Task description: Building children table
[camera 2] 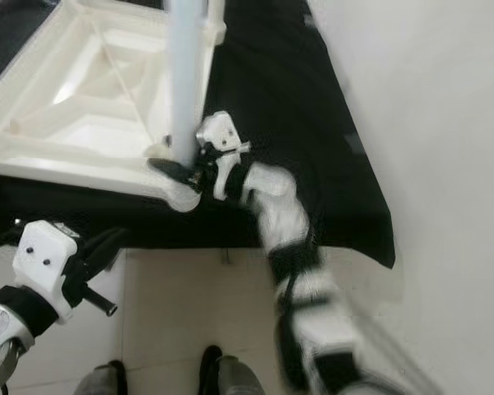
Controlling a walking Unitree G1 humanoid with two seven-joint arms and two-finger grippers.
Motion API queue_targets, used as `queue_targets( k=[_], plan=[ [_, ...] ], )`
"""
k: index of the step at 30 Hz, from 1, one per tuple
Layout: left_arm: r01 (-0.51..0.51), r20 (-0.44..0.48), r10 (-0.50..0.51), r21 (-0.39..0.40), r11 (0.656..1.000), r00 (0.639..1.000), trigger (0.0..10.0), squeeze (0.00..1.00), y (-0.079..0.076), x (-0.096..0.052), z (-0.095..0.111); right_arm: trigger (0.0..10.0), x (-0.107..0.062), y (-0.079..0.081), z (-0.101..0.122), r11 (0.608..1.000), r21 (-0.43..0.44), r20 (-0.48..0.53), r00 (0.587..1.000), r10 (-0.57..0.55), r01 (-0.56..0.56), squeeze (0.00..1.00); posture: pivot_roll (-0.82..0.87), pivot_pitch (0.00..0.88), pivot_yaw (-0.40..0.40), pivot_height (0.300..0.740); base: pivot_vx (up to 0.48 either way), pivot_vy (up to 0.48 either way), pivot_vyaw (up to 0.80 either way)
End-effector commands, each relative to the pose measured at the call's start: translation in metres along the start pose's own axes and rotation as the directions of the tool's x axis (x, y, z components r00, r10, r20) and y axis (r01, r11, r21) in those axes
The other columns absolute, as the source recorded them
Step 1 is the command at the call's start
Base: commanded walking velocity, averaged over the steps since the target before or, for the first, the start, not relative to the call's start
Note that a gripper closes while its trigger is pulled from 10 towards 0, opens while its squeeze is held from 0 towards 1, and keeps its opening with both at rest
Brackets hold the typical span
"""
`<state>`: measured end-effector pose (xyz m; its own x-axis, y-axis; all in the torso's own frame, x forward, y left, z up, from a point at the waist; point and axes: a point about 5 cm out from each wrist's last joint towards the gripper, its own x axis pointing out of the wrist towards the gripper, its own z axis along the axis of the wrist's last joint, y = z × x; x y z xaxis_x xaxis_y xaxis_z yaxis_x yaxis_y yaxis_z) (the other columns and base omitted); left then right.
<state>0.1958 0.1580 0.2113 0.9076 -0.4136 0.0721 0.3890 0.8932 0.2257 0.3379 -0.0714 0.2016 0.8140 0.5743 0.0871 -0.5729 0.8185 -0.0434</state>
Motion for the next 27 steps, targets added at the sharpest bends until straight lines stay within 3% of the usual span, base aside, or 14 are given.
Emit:
queue_targets(
  k=[1,6,8,11,12,13,16,18,20,21,24,25,26,27],
  plan=[
    [-0.002,-0.014,0.002,0.004,1.0,1.0,10.0,0.0,0.003,-0.002,-0.001,0.0,-0.024,0.019,-0.069,0.994,0.104,-0.317,0.948,0.014,0.02,0.0,0.15,0.325,-0.166,0.74,0.0,0.0,0.0],
    [0.001,-0.01,-0.001,0.002,1.0,1.0,10.0,0.0,0.002,0.0,-0.001,0.0,-0.002,0.02,-0.057,0.996,0.084,-0.263,0.964,0.031,-0.01,0.0,0.16,0.318,-0.174,0.74,0.0,0.0,0.0],
    [0.001,-0.008,-0.001,0.003,1.0,1.0,10.0,0.0,0.001,0.0,-0.001,10.0,0.005,0.023,-0.05,0.996,0.084,-0.244,0.969,0.034,-0.014,0.0,0.16,0.318,-0.174,0.74,0.0,0.0,0.0],
    [-0.001,-0.008,0.001,0.004,1.0,1.0,10.0,0.0,0.002,0.0,-0.001,10.0,0.008,0.025,-0.044,0.994,0.105,-0.212,0.975,0.064,-0.042,0.0,0.16,0.31,-0.171,0.74,0.0,0.0,0.0],
    [-0.002,-0.008,0.002,0.004,1.0,1.0,10.0,0.0,0.003,0.0,-0.001,10.0,0.007,0.028,-0.037,0.993,0.112,-0.204,0.977,0.063,-0.041,1.0,0.16,0.308,-0.169,0.74,0.0,0.0,0.0],
    [0.0,-0.007,0.0,0.003,1.0,1.0,10.0,0.0,0.003,0.0,-0.001,10.0,0.01,0.027,-0.022,0.991,0.122,-0.156,0.985,0.072,-0.053,1.0,0.15,0.307,-0.166,0.74,0.0,0.0,0.0],
    [0.008,-0.005,-0.008,-0.001,1.0,1.0,10.0,0.0,0.001,0.001,-0.001,10.0,0.013,0.024,-0.008,0.987,0.113,-0.114,0.986,0.124,-0.111,1.0,0.15,0.305,-0.168,0.74,0.0,0.0,0.0],
    [0.012,-0.002,-0.012,-0.005,1.0,1.0,10.0,0.0,0.001,0.002,-0.001,10.0,0.019,0.02,0.005,0.969,0.127,-0.038,0.975,0.219,-0.212,0.68,0.15,0.302,-0.167,0.74,0.0,0.0,0.0],
    [0.012,-0.002,-0.012,-0.006,1.0,1.0,10.0,0.0,0.001,0.002,-0.001,10.0,0.021,0.019,0.009,0.961,0.131,-0.015,0.969,0.247,-0.243,0.68,0.15,0.302,-0.167,0.74,0.0,0.0,0.0],
    [0.012,-0.001,-0.012,-0.006,1.0,1.0,10.0,0.0,0.0,0.003,-0.001,10.0,0.025,0.017,0.014,0.948,0.11,0.016,0.954,0.298,-0.298,0.0,0.16,0.298,-0.166,0.74,0.0,0.0,0.0],
    [0.012,0.001,-0.012,-0.006,1.0,1.0,10.0,0.0,0.0,0.003,-0.001,10.0,0.027,0.015,0.019,0.928,0.08,0.043,0.932,0.361,-0.364,0.0,0.17,0.293,-0.169,0.74,0.0,0.0,0.0],
    [0.012,0.002,-0.012,-0.006,1.0,1.0,10.0,0.0,0.0,0.004,-0.001,10.0,0.03,0.015,0.024,0.896,0.048,0.064,0.897,0.438,-0.441,0.0,0.17,0.291,-0.17,0.74,0.0,0.0,0.0],
    [0.011,0.003,-0.011,-0.004,1.0,1.0,10.0,0.0,-0.001,0.005,-0.001,10.0,0.032,0.016,0.034,0.819,-0.025,0.072,0.816,0.574,-0.574,0.0,0.17,0.287,-0.172,0.74,0.0,0.0,0.0],
    [0.011,0.003,-0.011,-0.004,1.0,1.0,10.0,0.0,-0.001,0.005,-0.001,10.0,0.032,0.016,0.034,0.819,-0.025,0.072,0.816,0.574,-0.574,0.0,0.17,0.287,-0.172,0.74,0.0,0.0,0.0]
  ],
)
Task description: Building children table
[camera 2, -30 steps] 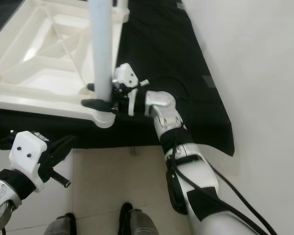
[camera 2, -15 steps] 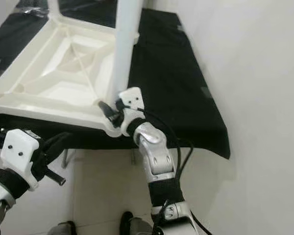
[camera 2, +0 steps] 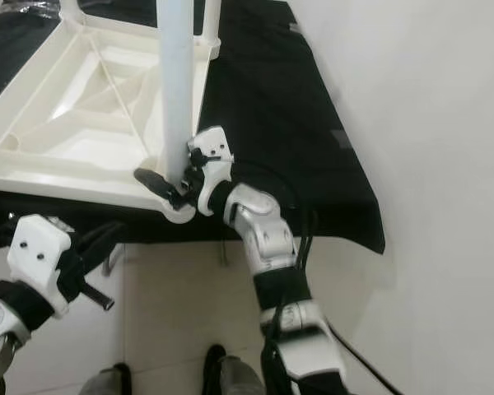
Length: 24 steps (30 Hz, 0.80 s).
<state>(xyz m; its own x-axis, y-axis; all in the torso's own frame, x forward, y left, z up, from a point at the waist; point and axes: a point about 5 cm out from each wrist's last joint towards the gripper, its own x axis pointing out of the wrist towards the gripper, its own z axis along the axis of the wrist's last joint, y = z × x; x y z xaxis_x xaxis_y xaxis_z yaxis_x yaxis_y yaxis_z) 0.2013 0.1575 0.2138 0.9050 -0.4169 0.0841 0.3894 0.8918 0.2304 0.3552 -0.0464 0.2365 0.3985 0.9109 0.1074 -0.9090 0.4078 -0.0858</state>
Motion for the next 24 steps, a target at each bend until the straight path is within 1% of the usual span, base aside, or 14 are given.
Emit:
queue_targets(
  k=[1,2,3,5,6,7,8,9,10,15,18,21,23,24],
  plan=[
    [0.009,-0.009,-0.009,-0.008,1.0,1.0,10.0,0.0,-0.003,0.0,-0.003,10.0,0.005,0.005,0.004,0.99,-0.043,0.007,0.991,0.136,-0.135,0.0,0.17,0.284,-0.173,0.74,0.0,0.0,0.0],
    [0.009,-0.009,-0.009,-0.007,1.0,1.0,10.0,0.0,-0.003,0.0,-0.003,10.0,0.006,0.005,0.005,0.983,-0.056,-0.003,0.984,0.178,-0.177,0.0,0.17,0.284,-0.173,0.74,0.0,0.0,0.0],
    [0.009,-0.009,-0.009,-0.007,1.0,1.0,10.0,0.0,-0.003,0.0,-0.003,10.0,0.006,0.005,0.005,0.983,-0.056,-0.003,0.984,0.178,-0.177,0.0,0.17,0.284,-0.173,0.74,0.0,0.0,0.0],
    [0.01,-0.006,-0.01,-0.008,1.0,1.0,10.0,0.0,-0.003,0.001,-0.003,10.0,0.009,0.004,0.009,0.965,-0.077,-0.02,0.968,0.249,-0.25,0.0,0.17,0.28,-0.174,0.74,0.0,0.0,0.0],
    [0.01,-0.006,-0.01,-0.008,1.0,1.0,10.0,0.0,-0.003,0.001,-0.003,10.0,0.009,0.004,0.009,0.965,-0.077,-0.02,0.968,0.249,-0.25,0.0,0.17,0.28,-0.174,0.74,0.0,0.0,0.0],
    [0.011,-0.006,-0.011,-0.009,1.0,1.0,10.0,0.0,-0.004,0.001,-0.003,10.0,0.01,0.002,0.012,0.955,-0.08,-0.027,0.958,0.286,-0.287,0.0,0.17,0.279,-0.173,0.74,0.0,0.0,0.0],
    [0.013,-0.007,-0.013,-0.009,1.0,1.0,10.0,0.0,-0.004,0.001,-0.003,4.9,0.011,0.001,0.014,0.944,-0.082,-0.034,0.948,0.317,-0.319,0.0,0.17,0.279,-0.172,0.74,0.0,0.0,0.0],
    [0.013,-0.007,-0.013,-0.009,1.0,1.0,10.0,0.0,-0.004,0.001,-0.003,4.9,0.011,0.001,0.014,0.944,-0.082,-0.034,0.948,0.317,-0.319,0.0,0.17,0.279,-0.172,0.74,0.0,0.0,0.0],
    [0.014,-0.009,-0.014,-0.009,1.0,1.0,10.0,0.0,-0.004,0.0,-0.004,0.0,0.013,-0.002,0.017,0.934,-0.08,-0.043,0.937,0.347,-0.349,0.0,0.18,0.281,-0.173,0.74,0.0,0.0,0.0],
    [0.013,-0.013,-0.013,-0.009,1.0,1.0,10.0,0.0,-0.005,-0.001,-0.004,0.0,0.012,-0.008,0.021,0.924,-0.081,-0.028,0.927,0.373,-0.374,0.0,0.17,0.287,-0.168,0.74,0.0,0.0,0.0],
    [0.014,-0.014,-0.014,-0.01,1.0,1.0,10.0,0.0,-0.005,-0.001,-0.004,0.0,0.011,-0.009,0.021,0.926,-0.08,-0.024,0.93,0.368,-0.368,0.0,0.17,0.288,-0.167,0.74,0.0,0.0,0.0],
    [0.022,-0.016,-0.022,-0.014,1.0,1.0,10.0,0.0,-0.006,-0.001,-0.004,0.0,0.003,-0.015,0.02,0.941,-0.103,-0.028,0.947,0.32,-0.321,0.0,0.16,0.293,-0.166,0.74,0.0,0.0,0.0],
    [0.023,-0.016,-0.023,-0.015,1.0,1.0,10.0,0.0,-0.007,-0.001,-0.004,0.0,0.001,-0.017,0.019,0.944,-0.105,-0.026,0.949,0.313,-0.314,0.0,0.16,0.293,-0.166,0.74,0.0,0.0,0.0],
    [0.024,-0.016,-0.024,-0.016,1.0,1.0,10.0,0.0,-0.007,-0.001,-0.004,0.0,-0.004,-0.022,0.017,0.962,-0.11,-0.024,0.968,0.248,-0.249,0.0,0.16,0.305,-0.166,0.74,0.0,0.0,0.0]
  ],
)
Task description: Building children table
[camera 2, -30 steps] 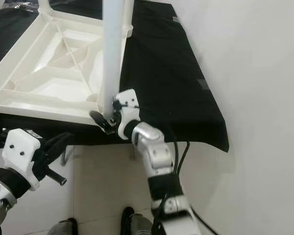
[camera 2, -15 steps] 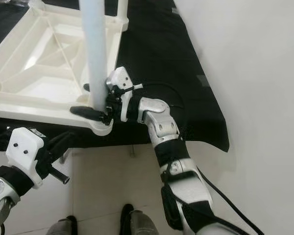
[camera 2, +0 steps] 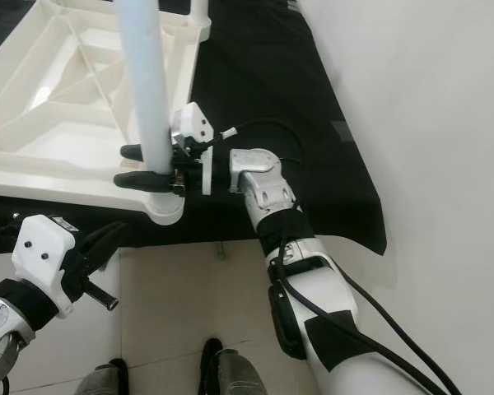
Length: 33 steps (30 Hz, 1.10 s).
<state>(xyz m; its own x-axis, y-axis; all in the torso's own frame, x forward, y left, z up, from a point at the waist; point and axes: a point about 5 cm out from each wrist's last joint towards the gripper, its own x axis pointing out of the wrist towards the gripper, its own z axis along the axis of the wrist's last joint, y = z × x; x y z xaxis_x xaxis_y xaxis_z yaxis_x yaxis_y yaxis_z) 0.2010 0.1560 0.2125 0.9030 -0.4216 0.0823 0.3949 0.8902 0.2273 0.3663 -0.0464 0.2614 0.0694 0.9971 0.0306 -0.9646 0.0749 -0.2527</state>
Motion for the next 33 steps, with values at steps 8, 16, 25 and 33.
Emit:
queue_targets(
  k=[8,16,25,33],
  plan=[
    [0.036,-0.022,-0.036,-0.023,0.999,0.999,10.0,0.0,-0.006,-0.004,-0.003,0.0,-0.033,0.031,-0.068,0.553,0.068,-0.2,0.554,-0.808,0.83,0.0,0.13,0.328,-0.151,0.74,0.0,0.0,0.0],
    [0.043,-0.027,-0.044,-0.024,0.999,0.999,10.0,0.0,-0.007,-0.003,-0.004,0.0,0.003,0.065,-0.073,0.626,0.097,-0.201,0.631,-0.749,0.774,0.0,0.14,0.321,-0.146,0.74,0.0,0.0,0.0],
    [0.047,-0.02,-0.047,-0.021,0.999,0.999,10.0,0.0,-0.008,-0.001,-0.003,10.0,0.016,0.047,-0.04,0.723,0.131,-0.105,0.734,-0.671,0.679,1.0,0.15,0.305,-0.155,0.74,0.0,0.0,0.0],
    [0.038,-0.014,-0.038,-0.017,0.999,0.999,10.0,0.0,-0.007,0.001,-0.003,10.0,0.021,0.034,0.004,0.944,0.08,0.088,0.941,-0.327,0.32,0.0,0.15,0.305,-0.169,0.74,0.0,0.0,0.0]
  ],
)
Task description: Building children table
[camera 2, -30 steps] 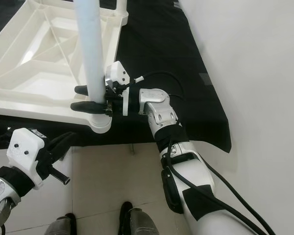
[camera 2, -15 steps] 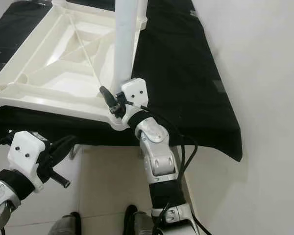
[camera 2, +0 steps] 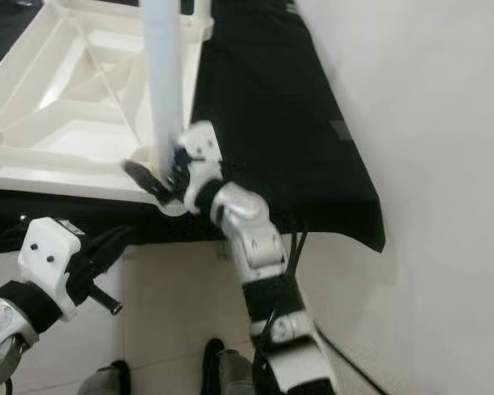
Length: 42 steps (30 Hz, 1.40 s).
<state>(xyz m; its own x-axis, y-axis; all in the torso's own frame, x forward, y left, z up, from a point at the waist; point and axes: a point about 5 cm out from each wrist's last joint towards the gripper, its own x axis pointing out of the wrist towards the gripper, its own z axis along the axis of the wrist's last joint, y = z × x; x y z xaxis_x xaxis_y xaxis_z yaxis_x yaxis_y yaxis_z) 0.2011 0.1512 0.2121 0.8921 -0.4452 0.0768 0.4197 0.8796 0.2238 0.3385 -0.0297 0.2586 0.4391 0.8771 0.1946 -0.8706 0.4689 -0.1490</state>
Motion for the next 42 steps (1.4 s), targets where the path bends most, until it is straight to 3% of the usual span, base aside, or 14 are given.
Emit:
queue_targets(
  k=[1,9,10,16,26,27,28,30,31,32,33,34,36,42],
  plan=[
    [0.008,-0.014,-0.008,-0.01,1.0,1.0,10.0,0.0,-0.003,-0.001,-0.003,10.0,0.005,0.003,0.006,0.975,-0.029,0.013,0.975,0.22,-0.22,0.0,0.15,0.306,-0.171,0.74,0.0,0.0,0.0],
    [0.002,-0.013,-0.003,-0.009,1.0,1.0,10.0,0.0,-0.003,-0.002,-0.003,10.0,0.005,-0.011,0.012,0.927,-0.053,-0.03,0.929,0.369,-0.37,0.0,0.16,0.308,-0.182,0.74,0.0,0.0,0.0],
    [-0.001,-0.014,0.001,-0.007,1.0,1.0,10.0,0.0,-0.003,-0.002,-0.003,0.0,0.004,-0.013,0.015,0.91,-0.033,-0.028,0.911,0.412,-0.413,0.0,0.16,0.307,-0.184,0.74,0.0,0.0,0.0],
    [-0.005,-0.013,0.005,-0.007,1.0,1.0,10.0,0.0,-0.002,-0.002,-0.003,0.0,0.001,-0.02,0.022,0.846,-0.001,-0.018,0.846,0.533,-0.533,0.0,0.16,0.306,-0.183,0.74,0.0,0.0,0.0],
    [-0.001,-0.012,0.001,-0.011,1.0,1.0,10.0,0.0,-0.003,-0.002,-0.003,0.0,-0.003,-0.026,0.012,0.874,-0.009,-0.026,0.874,0.486,-0.486,0.0,0.15,0.309,-0.181,0.74,0.0,0.0,0.0],
    [0.0,-0.013,0.0,-0.012,1.0,1.0,10.0,0.0,-0.004,-0.002,-0.003,0.0,-0.005,-0.029,0.006,0.918,-0.009,-0.039,0.918,0.396,-0.396,0.0,0.15,0.31,-0.182,0.74,0.0,0.0,0.0],
    [0.0,-0.013,0.0,-0.012,1.0,1.0,10.0,0.0,-0.004,-0.002,-0.003,0.0,-0.005,-0.029,0.006,0.918,-0.009,-0.039,0.918,0.396,-0.396,0.0,0.15,0.31,-0.182,0.74,0.0,0.0,0.0],
    [-0.002,-0.014,0.002,-0.011,1.0,1.0,10.0,0.0,-0.004,-0.003,-0.002,0.0,-0.011,-0.038,-0.015,0.995,0.041,-0.071,0.993,0.096,-0.093,0.0,0.15,0.314,-0.187,0.74,0.0,0.0,0.0],
    [-0.002,-0.014,0.002,-0.011,1.0,1.0,10.0,0.0,-0.004,-0.003,-0.002,0.0,-0.011,-0.038,-0.015,0.995,0.041,-0.071,0.993,0.096,-0.093,0.0,0.15,0.314,-0.187,0.74,0.0,0.0,0.0],
    [-0.003,-0.015,0.003,-0.009,1.0,1.0,10.0,0.0,-0.003,-0.004,-0.002,0.0,-0.014,-0.037,-0.028,0.997,0.053,-0.102,0.993,-0.051,0.057,0.0,0.15,0.319,-0.186,0.74,0.0,0.0,0.0],
    [-0.004,-0.017,0.004,-0.01,1.0,1.0,10.0,0.0,-0.002,-0.005,-0.002,0.0,-0.022,-0.029,-0.054,0.958,0.016,-0.196,0.941,-0.277,0.285,0.0,0.13,0.324,-0.179,0.74,0.0,0.0,0.0],
    [-0.004,-0.017,0.004,-0.01,1.0,1.0,10.0,0.0,-0.002,-0.005,-0.002,0.0,-0.022,-0.029,-0.054,0.958,0.016,-0.196,0.941,-0.277,0.285,0.0,0.13,0.324,-0.179,0.74,0.0,0.0,0.0],
    [0.002,-0.022,-0.002,-0.011,1.0,1.0,10.0,0.0,-0.002,-0.004,-0.003,0.0,-0.026,0.007,-0.084,0.904,0.015,-0.276,0.87,-0.408,0.428,0.0,0.14,0.326,-0.167,0.74,0.0,0.0,0.0],
    [0.01,-0.016,-0.01,-0.015,1.0,1.0,10.0,0.0,-0.004,-0.001,-0.003,0.0,-0.003,0.019,-0.077,0.934,-0.012,-0.242,0.905,-0.35,0.358,0.0,0.14,0.315,-0.17,0.74,0.0,0.0,0.0]
  ],
)
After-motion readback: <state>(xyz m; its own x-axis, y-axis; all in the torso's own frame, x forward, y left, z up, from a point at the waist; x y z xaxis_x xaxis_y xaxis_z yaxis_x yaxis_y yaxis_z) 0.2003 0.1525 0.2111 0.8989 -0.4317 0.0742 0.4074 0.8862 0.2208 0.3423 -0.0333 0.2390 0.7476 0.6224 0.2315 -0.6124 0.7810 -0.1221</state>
